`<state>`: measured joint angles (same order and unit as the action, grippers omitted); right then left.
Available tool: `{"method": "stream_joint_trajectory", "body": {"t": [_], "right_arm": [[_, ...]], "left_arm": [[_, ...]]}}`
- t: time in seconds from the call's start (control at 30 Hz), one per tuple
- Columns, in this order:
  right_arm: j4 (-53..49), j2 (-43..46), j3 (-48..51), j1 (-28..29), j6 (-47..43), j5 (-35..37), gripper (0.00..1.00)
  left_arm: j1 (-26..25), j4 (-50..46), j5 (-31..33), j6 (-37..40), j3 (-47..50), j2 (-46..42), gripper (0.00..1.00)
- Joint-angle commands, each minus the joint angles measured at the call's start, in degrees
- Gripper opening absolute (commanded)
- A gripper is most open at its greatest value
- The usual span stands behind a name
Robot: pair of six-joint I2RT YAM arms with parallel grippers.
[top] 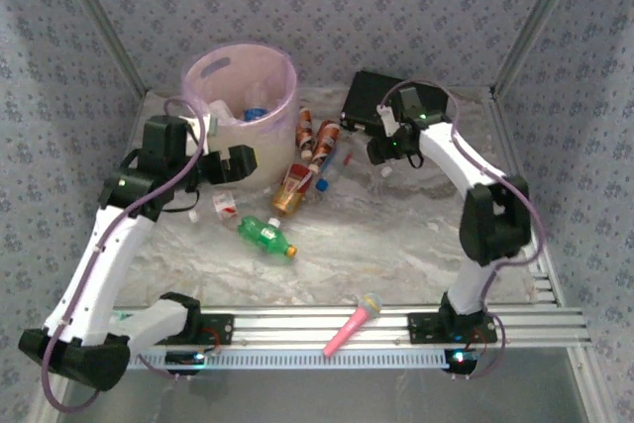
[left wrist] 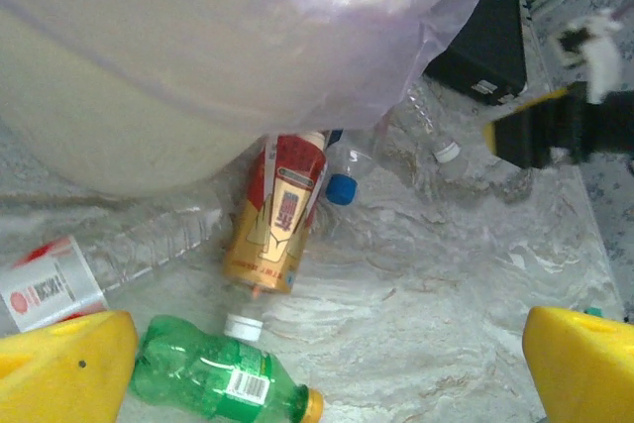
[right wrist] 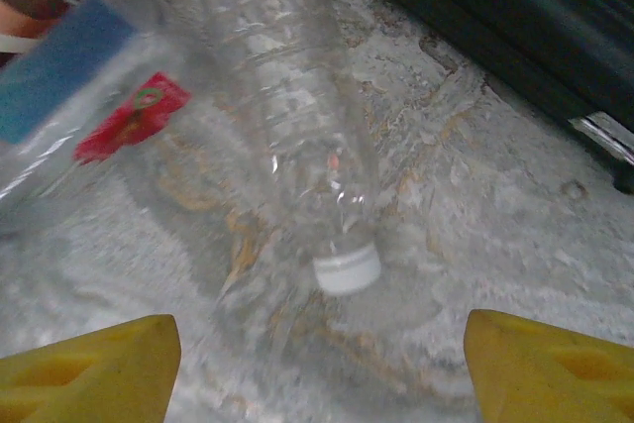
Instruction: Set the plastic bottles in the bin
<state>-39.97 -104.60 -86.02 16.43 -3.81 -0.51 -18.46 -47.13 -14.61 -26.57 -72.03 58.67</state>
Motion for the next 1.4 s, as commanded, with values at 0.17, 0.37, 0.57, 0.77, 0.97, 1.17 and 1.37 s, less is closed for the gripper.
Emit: {"method": "stream_joint_trajectory", "body": {"t": [0.17,0.37,0.57,0.77,0.97,1.17,1.37], "right_arm": [[-5.1,-12.2,-7.9,0.5,-2.5,3.3,0.81],[-4.6,-17.5,-9.9,0.1,-2.4,1.5,0.87],[-3.1,-20.2,-11.2,0.1,-2.8,0.5,0.84],[-1.4,-21.3,-10.8,0.1,-3.2,1.1,0.76],[-0.7,-21.0,-10.2,0.1,-2.9,1.0,0.66],[-1.1,-18.7,-8.9,-0.2,-2.9,0.1,0.57],[-2.8,-14.5,-6.5,-0.4,-3.2,0.2,0.49]], "left_arm": [[-0.3,6.3,-1.0,-4.9,3.3,-5.6,1.00],[-0.3,7.1,-1.5,-4.6,2.8,-4.8,1.00],[-0.3,7.5,-1.6,-4.9,2.6,-4.3,1.00],[-0.3,7.9,-2.2,-5.9,3.2,-3.7,1.00],[-0.3,10.3,-1.8,-6.2,3.5,-3.2,1.00],[-0.3,12.4,-1.8,-8.0,4.8,-2.3,1.00],[-0.3,14.6,-2.5,-10.1,4.8,-1.9,1.00]]}}
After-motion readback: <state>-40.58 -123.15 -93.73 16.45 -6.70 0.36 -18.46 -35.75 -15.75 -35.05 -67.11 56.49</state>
